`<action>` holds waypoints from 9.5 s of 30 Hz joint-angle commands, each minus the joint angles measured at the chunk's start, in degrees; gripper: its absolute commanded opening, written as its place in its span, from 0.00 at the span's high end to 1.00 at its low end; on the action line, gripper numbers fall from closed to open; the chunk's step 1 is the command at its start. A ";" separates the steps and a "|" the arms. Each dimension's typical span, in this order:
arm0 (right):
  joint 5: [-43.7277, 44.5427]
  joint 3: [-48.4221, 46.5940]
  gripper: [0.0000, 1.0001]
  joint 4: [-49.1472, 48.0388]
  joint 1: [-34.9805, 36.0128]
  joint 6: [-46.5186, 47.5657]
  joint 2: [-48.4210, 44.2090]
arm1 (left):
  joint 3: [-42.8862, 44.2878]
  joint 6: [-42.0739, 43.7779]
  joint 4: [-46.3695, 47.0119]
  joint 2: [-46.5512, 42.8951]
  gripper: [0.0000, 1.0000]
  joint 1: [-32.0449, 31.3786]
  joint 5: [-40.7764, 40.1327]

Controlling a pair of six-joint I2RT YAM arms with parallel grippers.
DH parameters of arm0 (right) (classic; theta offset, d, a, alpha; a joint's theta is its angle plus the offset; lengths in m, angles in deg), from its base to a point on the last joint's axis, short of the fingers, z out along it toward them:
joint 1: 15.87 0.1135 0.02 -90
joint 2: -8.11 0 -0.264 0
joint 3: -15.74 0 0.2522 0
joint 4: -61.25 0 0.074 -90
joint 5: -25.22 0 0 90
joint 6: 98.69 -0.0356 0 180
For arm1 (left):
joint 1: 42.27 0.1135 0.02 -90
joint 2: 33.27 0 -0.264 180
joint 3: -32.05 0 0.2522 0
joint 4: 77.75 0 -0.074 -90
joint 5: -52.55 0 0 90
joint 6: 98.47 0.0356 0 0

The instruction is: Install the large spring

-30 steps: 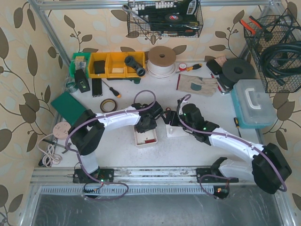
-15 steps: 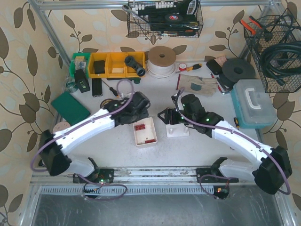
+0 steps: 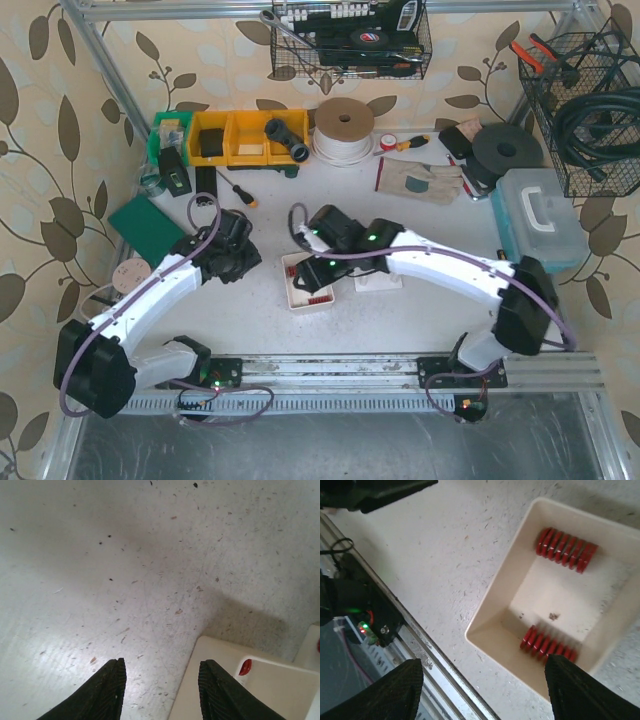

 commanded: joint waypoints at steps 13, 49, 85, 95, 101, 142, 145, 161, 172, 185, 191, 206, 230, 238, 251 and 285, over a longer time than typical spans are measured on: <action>2.16 -12.24 0.42 20.92 3.71 -3.64 17.21 | -3.54 10.32 10.83 -2.80 0.55 5.31 13.84; 13.98 -23.44 0.54 24.73 5.36 -3.89 39.06 | -3.94 11.39 10.12 -4.72 0.55 10.52 14.99; 16.05 -14.97 0.51 1.71 0.65 -3.73 26.25 | -7.63 9.89 15.14 -2.35 0.55 11.67 19.48; 15.76 -16.80 0.43 -3.22 0.71 -4.68 31.08 | -8.03 10.50 14.03 -3.49 0.55 11.76 19.30; 21.99 -17.50 0.43 -0.70 0.82 -9.11 33.04 | -8.64 10.32 14.14 -3.49 0.55 11.76 19.42; 33.93 -23.37 0.41 6.56 2.35 -17.30 37.79 | -8.79 10.92 13.32 -3.97 0.55 11.76 19.74; 35.08 -23.11 0.41 7.10 2.76 -16.14 36.66 | -8.98 10.93 13.39 -3.97 0.55 11.76 19.65; 34.55 -22.44 0.12 10.13 5.45 -20.94 34.26 | -8.55 11.00 12.81 -4.43 0.55 11.75 20.24; 29.95 -21.79 0.14 8.41 4.76 -24.78 37.92 | -8.42 11.38 12.27 -5.20 0.55 11.76 20.06; 30.99 -26.20 0.17 7.19 2.66 -23.55 43.85 | -8.90 11.20 13.20 -4.98 0.56 11.76 20.27; 30.31 -27.21 0.23 7.08 2.40 -22.02 45.86 | -9.16 11.03 13.45 -4.98 0.57 11.76 20.26; 31.38 -25.79 0.38 9.00 2.19 -21.10 46.32 | -9.33 10.67 12.68 -7.82 0.59 11.76 19.13; 21.21 -17.53 0.70 2.93 2.74 -1.87 26.95 | -6.84 12.69 12.27 -8.87 0.57 11.76 21.38; 11.51 -14.07 0.76 -2.19 1.99 3.00 23.01 | -5.97 13.07 14.14 -10.22 0.55 11.76 24.25; -15.35 -4.17 0.79 -10.30 -12.52 12.67 3.76 | -3.98 6.85 33.89 -2.69 0.54 13.37 49.84; -23.95 -1.58 0.95 -9.84 -17.75 38.01 -5.98 | -5.01 -23.12 64.64 5.35 0.50 4.74 64.56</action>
